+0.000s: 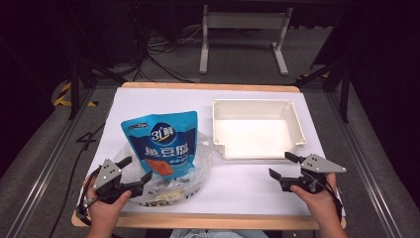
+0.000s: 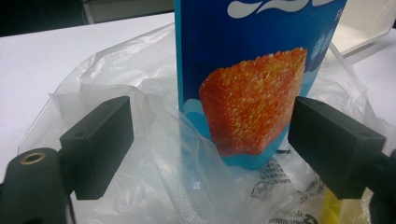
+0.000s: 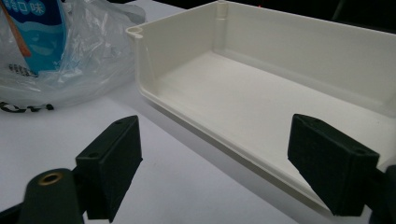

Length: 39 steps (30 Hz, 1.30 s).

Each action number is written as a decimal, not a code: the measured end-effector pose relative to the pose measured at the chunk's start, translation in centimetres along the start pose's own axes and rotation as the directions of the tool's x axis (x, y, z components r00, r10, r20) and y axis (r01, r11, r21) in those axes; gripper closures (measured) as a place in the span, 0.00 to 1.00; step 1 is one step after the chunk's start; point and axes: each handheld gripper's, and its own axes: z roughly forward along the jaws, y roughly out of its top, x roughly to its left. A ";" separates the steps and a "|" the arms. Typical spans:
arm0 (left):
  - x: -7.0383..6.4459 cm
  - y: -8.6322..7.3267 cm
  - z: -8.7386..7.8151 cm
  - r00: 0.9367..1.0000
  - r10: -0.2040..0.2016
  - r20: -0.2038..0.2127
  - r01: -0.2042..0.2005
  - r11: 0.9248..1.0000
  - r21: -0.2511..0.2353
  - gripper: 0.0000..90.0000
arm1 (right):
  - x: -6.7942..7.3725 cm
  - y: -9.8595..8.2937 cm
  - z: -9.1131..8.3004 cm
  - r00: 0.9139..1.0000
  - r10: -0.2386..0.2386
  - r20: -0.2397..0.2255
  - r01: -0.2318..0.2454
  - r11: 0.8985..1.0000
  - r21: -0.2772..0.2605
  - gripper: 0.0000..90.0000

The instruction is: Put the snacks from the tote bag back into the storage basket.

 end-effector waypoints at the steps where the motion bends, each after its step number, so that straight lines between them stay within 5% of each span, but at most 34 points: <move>1: 0.0 0.0 0.0 1.000 0.001 0.003 -0.001 1.000 -0.006 0.16 | 0.0 0.0 0.0 1.000 0.001 -0.001 -0.001 1.000 0.003 0.21; 27: -0.3 0.2 -0.1 1.000 0.030 -0.007 -0.030 0.999 0.016 0.17 | 0.6 0.7 -0.2 1.000 -0.009 -0.028 0.009 1.000 0.022 0.20; 39: -0.2 0.3 -0.3 0.999 0.024 -0.024 -0.023 1.000 0.012 0.17 | 2.0 3.1 0.3 0.997 -0.039 -0.070 0.041 0.999 0.021 0.21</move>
